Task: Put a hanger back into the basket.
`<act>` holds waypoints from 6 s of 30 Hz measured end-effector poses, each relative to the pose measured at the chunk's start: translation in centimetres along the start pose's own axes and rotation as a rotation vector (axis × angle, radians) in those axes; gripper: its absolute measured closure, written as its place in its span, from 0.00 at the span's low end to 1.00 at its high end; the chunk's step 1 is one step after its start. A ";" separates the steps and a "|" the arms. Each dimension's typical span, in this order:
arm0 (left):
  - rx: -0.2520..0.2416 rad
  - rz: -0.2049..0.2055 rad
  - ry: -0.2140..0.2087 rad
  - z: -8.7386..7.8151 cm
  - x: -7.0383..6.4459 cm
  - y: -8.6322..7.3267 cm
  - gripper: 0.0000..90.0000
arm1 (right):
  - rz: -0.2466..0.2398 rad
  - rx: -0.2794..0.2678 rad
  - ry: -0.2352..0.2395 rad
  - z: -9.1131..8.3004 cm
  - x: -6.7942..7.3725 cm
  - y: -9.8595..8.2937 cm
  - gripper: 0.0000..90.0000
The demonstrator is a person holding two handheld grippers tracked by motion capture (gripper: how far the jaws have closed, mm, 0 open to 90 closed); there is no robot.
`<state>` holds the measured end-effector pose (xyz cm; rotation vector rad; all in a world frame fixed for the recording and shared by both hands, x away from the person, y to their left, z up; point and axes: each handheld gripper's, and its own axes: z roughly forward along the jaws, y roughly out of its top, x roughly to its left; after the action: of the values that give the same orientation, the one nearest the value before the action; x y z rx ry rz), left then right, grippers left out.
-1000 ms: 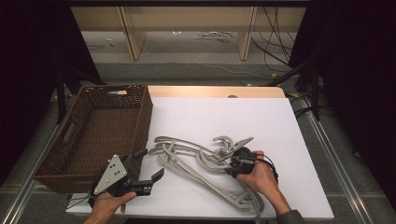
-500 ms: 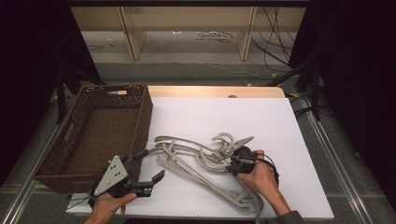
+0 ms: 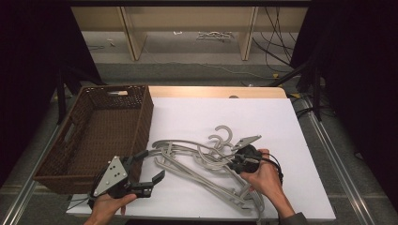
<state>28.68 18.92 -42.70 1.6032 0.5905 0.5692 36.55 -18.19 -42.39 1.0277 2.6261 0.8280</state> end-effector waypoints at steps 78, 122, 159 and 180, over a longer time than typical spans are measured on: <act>0.542 0.376 -0.366 13.0 -3.6 9.0 0.91 | -0.246 -0.206 -0.100 -8.9 2.6 -0.3 0.49; 0.537 0.223 0.200 0.1 16.1 15.2 0.91 | 0.019 -0.470 -0.117 -6.1 0.9 -3.5 0.26; 0.486 0.097 0.405 -6.7 23.0 8.7 0.91 | 0.067 -0.437 -0.114 -5.2 0.1 -5.1 0.25; 0.582 0.119 0.414 -5.9 23.8 6.2 0.91 | 0.070 -0.428 -0.112 -5.1 0.0 -5.2 0.25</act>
<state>42.78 38.54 -35.24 2.0918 1.0427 0.8847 31.73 -23.50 -41.14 1.0120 2.1932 1.2392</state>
